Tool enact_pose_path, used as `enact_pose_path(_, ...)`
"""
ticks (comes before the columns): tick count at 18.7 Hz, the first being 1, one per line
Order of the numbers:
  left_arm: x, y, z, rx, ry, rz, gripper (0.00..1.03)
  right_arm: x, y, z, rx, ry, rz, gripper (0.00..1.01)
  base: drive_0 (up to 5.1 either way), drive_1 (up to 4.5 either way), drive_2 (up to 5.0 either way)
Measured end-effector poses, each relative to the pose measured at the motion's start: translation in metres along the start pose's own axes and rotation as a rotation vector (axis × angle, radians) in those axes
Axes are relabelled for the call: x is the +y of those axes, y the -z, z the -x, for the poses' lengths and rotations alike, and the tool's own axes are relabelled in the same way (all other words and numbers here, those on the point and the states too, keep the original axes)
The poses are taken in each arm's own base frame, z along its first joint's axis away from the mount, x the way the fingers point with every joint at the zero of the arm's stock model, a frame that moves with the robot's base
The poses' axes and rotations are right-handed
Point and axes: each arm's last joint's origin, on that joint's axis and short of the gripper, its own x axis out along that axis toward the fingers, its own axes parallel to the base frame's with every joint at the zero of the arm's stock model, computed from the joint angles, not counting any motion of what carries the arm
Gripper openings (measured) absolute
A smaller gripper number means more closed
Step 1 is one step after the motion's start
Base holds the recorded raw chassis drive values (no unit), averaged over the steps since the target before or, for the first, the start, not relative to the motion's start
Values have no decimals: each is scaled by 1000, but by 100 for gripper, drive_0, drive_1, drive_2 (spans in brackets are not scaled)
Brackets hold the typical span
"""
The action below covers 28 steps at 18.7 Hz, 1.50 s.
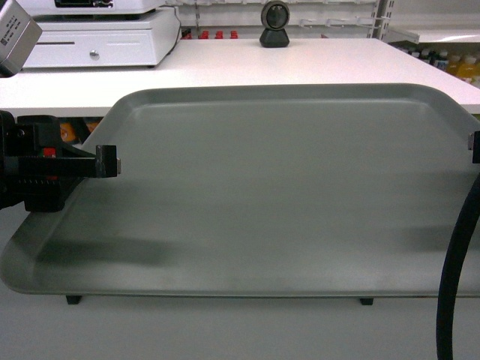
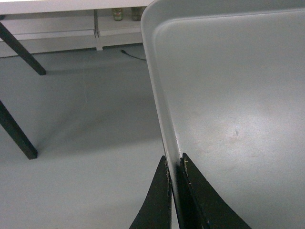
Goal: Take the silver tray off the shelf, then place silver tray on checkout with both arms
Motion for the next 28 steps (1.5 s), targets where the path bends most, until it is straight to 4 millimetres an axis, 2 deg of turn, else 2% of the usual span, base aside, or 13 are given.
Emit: enact_pose_path(28,0,0,0,-2,1,-6,3,0,0,0,-2,0,0,3,0,408,-407)
